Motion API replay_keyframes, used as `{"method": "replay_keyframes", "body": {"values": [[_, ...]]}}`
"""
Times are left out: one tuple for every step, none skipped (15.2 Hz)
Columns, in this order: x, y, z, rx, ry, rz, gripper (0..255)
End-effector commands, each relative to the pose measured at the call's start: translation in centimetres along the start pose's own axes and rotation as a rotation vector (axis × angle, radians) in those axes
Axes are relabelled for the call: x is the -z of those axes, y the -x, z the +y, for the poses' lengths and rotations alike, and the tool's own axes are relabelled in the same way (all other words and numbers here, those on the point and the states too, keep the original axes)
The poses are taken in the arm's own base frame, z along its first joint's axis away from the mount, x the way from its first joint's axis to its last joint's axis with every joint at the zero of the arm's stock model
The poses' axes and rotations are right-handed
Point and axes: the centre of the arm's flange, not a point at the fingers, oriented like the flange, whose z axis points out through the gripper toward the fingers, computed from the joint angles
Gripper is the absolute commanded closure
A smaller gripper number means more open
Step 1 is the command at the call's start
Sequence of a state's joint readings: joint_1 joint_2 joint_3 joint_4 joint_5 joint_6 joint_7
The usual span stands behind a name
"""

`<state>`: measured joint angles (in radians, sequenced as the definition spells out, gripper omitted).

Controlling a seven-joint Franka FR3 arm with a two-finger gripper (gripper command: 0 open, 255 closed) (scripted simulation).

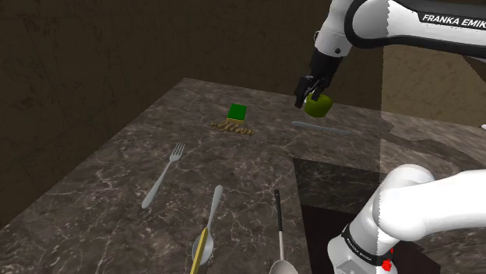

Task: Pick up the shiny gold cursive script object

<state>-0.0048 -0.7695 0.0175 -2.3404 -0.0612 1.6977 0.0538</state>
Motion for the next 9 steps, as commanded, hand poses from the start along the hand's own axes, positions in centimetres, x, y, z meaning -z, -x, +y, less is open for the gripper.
{"method": "replay_keyframes", "body": {"values": [[0.0,0.0,0.0,0.0,0.0,0.0,0],[-0.7,-1.1,-0.4,0.025,-0.004,-0.005,0],[-1.4,-2.2,-0.7,0.05,-0.009,-0.009,0],[-2.1,-3.3,-1.2,0.075,-0.013,-0.014,0],[-2.9,-4.3,-1.6,0.1,-0.018,-0.019,0],[-3.6,-5.4,-2.1,0.125,-0.022,-0.023,0],[-4.3,-6.4,-2.6,0.15,-0.026,-0.028,0],[-5.0,-7.4,-3.1,0.175,-0.031,-0.033,0],[-5.8,-8.4,-3.7,0.2,-0.035,-0.038,0]]}}
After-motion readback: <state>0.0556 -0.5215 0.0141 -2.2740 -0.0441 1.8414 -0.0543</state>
